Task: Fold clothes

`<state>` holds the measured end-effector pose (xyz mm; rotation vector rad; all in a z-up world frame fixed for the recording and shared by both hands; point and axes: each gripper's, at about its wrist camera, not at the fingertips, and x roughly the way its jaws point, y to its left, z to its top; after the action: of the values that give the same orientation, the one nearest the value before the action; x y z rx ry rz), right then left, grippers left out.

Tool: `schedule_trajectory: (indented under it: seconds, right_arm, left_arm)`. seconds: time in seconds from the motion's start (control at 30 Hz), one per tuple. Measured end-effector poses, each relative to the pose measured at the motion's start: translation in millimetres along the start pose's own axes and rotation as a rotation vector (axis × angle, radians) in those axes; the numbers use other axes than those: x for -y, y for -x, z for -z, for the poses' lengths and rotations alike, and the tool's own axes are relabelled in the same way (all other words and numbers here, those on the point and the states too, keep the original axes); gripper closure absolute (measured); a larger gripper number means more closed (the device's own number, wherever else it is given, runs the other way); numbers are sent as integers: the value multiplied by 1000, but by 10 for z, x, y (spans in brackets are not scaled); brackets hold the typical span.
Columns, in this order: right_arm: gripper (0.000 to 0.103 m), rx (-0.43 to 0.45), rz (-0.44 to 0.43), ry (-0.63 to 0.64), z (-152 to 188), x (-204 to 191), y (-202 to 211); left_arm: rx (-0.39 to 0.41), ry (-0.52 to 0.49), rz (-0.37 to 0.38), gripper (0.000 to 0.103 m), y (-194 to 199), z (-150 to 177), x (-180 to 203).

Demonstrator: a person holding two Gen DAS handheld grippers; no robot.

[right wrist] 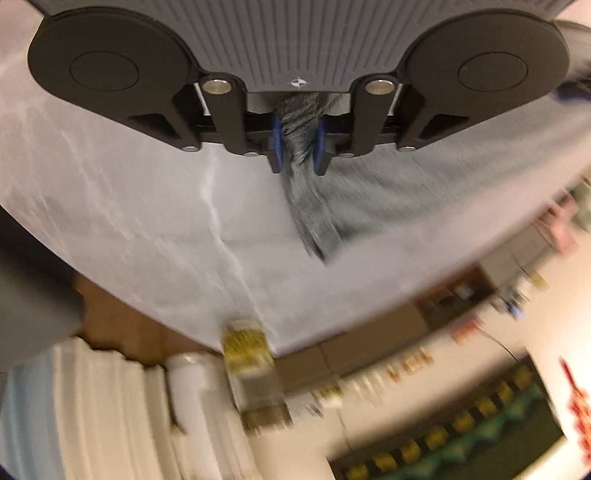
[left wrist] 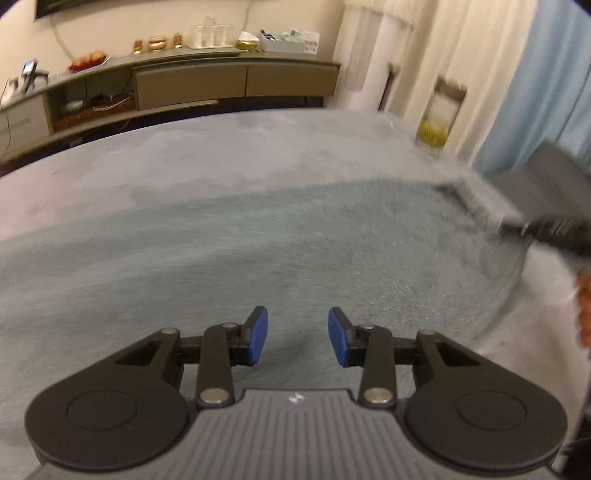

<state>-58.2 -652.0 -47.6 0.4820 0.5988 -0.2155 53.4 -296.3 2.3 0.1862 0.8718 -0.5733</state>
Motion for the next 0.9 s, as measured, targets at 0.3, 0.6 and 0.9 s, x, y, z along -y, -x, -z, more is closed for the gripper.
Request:
schedule_trajectory:
  seconds: [0.3,0.6,0.9]
  right_arm:
    - [87,-48,-69,-51,-35,146,-116]
    - [40,-67,33,160,212,-99,-133]
    - [79,60,130,565,475,-771,113]
  left_arm:
    - [10,22,-211,63,-306,-144,37]
    - [34,120,-40,56,-169,-725,512]
    - [-25,-35,202,36,-587,-1303,1570]
